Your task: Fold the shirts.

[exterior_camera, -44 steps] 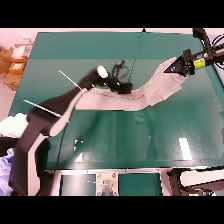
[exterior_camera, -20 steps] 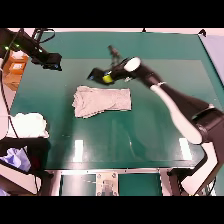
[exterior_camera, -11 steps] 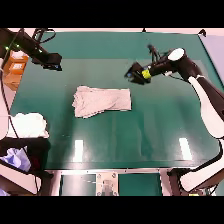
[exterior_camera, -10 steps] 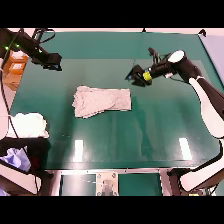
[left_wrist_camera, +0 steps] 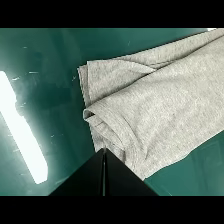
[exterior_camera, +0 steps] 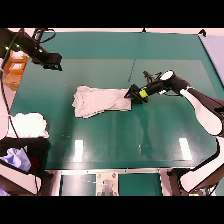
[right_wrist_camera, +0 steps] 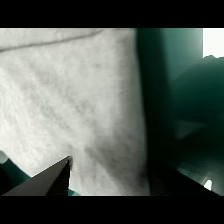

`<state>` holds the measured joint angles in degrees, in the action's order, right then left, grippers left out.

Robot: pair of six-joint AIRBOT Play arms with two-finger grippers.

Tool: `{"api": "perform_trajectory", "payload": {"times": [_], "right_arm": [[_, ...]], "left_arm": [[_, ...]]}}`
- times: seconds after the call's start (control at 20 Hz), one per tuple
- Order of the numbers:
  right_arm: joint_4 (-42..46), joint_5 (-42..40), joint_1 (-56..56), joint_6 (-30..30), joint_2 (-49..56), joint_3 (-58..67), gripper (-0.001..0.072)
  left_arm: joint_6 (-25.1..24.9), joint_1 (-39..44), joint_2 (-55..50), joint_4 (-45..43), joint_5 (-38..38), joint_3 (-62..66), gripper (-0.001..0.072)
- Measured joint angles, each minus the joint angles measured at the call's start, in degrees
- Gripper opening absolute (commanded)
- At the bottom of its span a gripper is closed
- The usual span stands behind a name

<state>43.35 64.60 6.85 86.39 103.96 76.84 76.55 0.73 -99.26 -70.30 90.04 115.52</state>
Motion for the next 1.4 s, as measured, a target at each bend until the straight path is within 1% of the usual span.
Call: {"api": "perform_trajectory", "payload": {"times": [0.05,0.1,0.15,0.25,0.4,0.55,0.75,0.9,1.15,1.25,1.4], "right_arm": [[-0.2,-0.4,0.9,-0.5,0.3,-0.1,0.021],[-0.4,-0.8,1.6,-1.0,0.6,-0.3,0.0023],[-0.8,-0.9,2.2,-1.7,0.9,-0.3,0.001],[-2.6,-0.7,2.6,-3.2,0.8,1.1,0.001],[-4.1,1.5,-0.2,-4.3,-1.2,4.5,0.0009],[-4.6,3.1,-7.2,-4.3,-6.0,7.0,0.0008],[-2.9,5.7,-21.9,-2.4,-13.0,8.2,0.0008],[2.2,8.2,-34.4,0.4,-17.1,8.4,0.0008],[14.8,10.4,-55.1,6.0,-23.3,6.9,0.0007],[20.2,10.8,-62.1,7.3,-25.3,4.2,0.0008],[27.1,10.2,-70.8,8.3,-28.3,-3.0,0.0007]], "left_arm": [[0.1,0.0,0.0,0.0,0.0,0.0,0.0024],[0.3,0.0,0.0,0.0,-0.1,0.0,0.0024],[0.5,0.0,0.0,0.0,-0.1,0.0,0.0024],[0.8,0.0,0.0,0.0,-0.2,0.0,0.0024],[1.2,0.0,0.0,0.0,0.0,0.0,0.0024],[1.4,0.0,0.0,0.0,0.5,0.0,0.0024],[1.7,0.0,0.0,0.0,0.9,0.0,0.0024],[2.2,0.0,0.0,0.0,0.9,0.0,0.0024],[2.7,0.0,0.0,0.0,0.8,0.0,0.0024],[2.9,0.0,0.0,0.0,0.5,0.0,0.0024],[2.9,0.0,0.0,0.0,0.0,0.0,0.0024]]}}
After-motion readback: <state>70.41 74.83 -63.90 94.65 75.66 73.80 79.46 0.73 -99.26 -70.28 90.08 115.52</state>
